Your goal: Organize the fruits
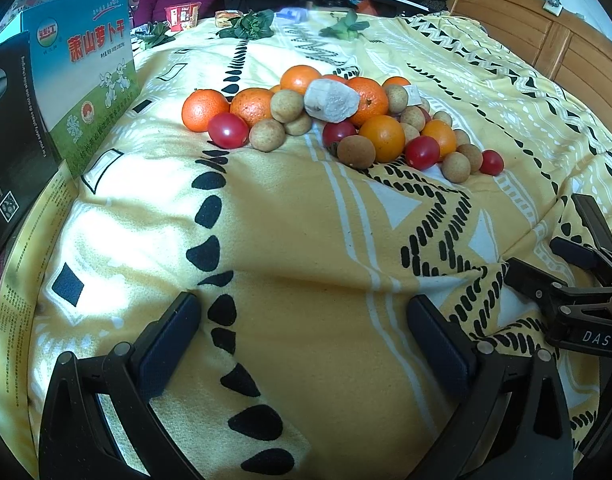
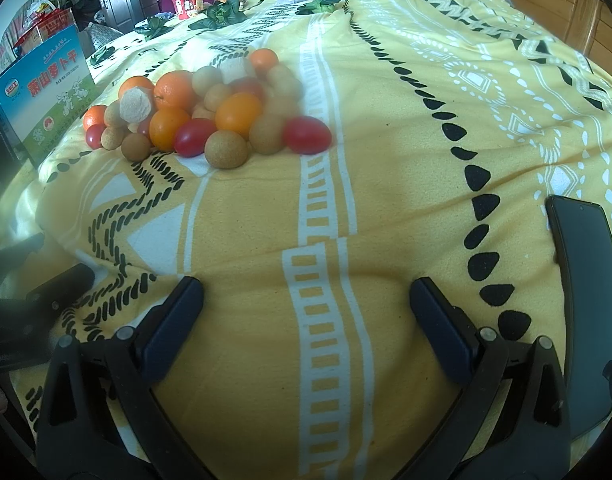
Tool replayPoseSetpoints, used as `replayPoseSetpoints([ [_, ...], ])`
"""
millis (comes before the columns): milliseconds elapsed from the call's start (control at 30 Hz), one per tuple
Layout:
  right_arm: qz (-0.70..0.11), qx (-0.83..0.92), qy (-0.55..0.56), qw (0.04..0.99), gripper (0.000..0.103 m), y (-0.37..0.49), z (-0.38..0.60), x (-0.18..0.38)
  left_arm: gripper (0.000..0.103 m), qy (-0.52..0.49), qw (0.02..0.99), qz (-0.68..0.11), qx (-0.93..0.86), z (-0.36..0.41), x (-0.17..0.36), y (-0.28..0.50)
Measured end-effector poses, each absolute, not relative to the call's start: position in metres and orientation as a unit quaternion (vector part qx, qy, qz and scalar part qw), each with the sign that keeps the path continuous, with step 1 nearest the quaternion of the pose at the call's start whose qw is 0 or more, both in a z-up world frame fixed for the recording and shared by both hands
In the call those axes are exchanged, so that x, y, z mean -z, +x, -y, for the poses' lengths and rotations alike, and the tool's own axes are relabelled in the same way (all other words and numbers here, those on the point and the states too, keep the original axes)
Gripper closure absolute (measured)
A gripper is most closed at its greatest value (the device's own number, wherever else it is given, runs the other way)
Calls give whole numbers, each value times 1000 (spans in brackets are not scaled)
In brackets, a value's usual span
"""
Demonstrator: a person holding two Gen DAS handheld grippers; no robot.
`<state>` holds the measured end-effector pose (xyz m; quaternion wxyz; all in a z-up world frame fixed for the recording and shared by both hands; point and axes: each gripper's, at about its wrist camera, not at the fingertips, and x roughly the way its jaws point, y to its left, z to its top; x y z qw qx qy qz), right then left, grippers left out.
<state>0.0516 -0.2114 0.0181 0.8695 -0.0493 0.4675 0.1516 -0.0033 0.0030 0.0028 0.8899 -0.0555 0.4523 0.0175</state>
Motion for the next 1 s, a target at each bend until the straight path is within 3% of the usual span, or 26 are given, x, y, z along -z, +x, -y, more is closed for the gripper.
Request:
replayPoseSetpoints([
  [1000,-467,-151,-49,870,0,51,211,-18,0,-56,891,-451,-18,-2,-2,-4],
])
